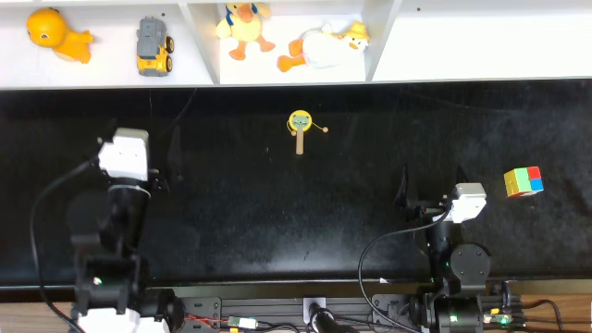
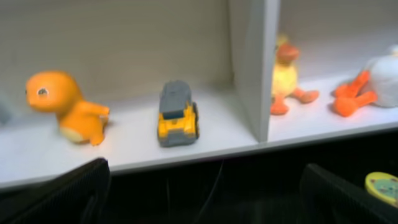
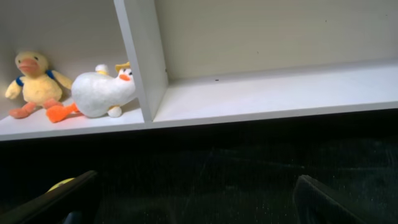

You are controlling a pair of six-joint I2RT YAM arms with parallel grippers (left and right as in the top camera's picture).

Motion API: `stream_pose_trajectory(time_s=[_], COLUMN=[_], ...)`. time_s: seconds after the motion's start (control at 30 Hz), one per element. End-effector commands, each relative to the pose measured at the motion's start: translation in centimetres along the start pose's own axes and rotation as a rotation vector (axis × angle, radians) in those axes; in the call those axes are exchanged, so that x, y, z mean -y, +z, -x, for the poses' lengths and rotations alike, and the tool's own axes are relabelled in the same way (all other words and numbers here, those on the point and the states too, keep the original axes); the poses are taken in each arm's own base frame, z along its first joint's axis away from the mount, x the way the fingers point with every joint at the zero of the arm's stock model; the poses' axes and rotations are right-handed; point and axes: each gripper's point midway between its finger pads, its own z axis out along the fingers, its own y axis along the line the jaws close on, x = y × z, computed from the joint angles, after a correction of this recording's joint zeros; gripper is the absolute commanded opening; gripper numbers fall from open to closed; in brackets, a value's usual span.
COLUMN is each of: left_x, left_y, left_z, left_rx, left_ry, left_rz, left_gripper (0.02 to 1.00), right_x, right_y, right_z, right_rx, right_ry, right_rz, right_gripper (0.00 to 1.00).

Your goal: Store Toys

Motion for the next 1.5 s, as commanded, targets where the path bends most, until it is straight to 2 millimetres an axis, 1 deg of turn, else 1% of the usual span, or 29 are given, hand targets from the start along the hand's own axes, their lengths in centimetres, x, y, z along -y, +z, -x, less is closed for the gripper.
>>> stream_pose_trajectory(time_s=[0.03, 0.17, 0.3, 0.4, 0.53, 0.6, 0.63, 0.87, 1.0, 1.37, 1.5], left_x=[-0.1, -0.9, -1.4, -1.3, -1.3, -1.2, -1.3, -1.1, -1.2, -1.2, -0.4], left_y=[-1.2, -2.5, -3.3, -3.6, -3.9, -4.1, -4.2, -4.2, -4.4, -4.4, -4.4], left_z=[-2.1, -4.8, -7.4, -8.8, -9.6, -10.6, -11.4, -11.3, -10.6, -10.6, -10.2], left_rx=[0.045, 0.057, 0.054, 0.03, -0.003, -0.045, -0.077, -0.071, -0.04, -0.04, -0.02], left_ry=[0.004, 0.002, 0.001, 0.001, 0.02, 0.055, 0.06, 0.059, 0.058, 0.058, 0.061], left_rz=[0.051, 0.131, 0.189, 0.19, 0.193, 0.193, 0.198, 0.184, 0.19, 0.19, 0.16], left_gripper=[0.998, 0.998, 0.998, 0.998, 0.998, 0.996, 0.998, 0.996, 0.998, 0.998, 0.996], right_x=[0.1, 0.1, 0.1, 0.1, 0.1, 0.1, 0.1, 0.1, 0.1, 0.1, 0.1], right_y=[0.0, 0.0, 0.0, 0.0, 0.0, 0.0, 0.0, 0.0, 0.0, 0.0, 0.0], right_z=[-0.1, -0.1, -0.1, -0.1, -0.1, -0.1, -0.1, -0.1, -0.1, -0.1, -0.1], right_rx=[0.005, 0.005, 0.005, 0.005, 0.005, 0.005, 0.005, 0.005, 0.005, 0.005, 0.005], right_ry=[0.007, 0.008, 0.007, 0.007, 0.008, 0.008, 0.008, 0.008, 0.007, 0.008, 0.008], right_rz=[-0.001, -0.001, -0.001, -0.001, -0.001, -0.001, -0.001, -0.001, -0.001, -0.001, -0.001], right_gripper=[0.996, 0.996, 0.996, 0.996, 0.996, 0.996, 0.996, 0.996, 0.993, 0.993, 0.993])
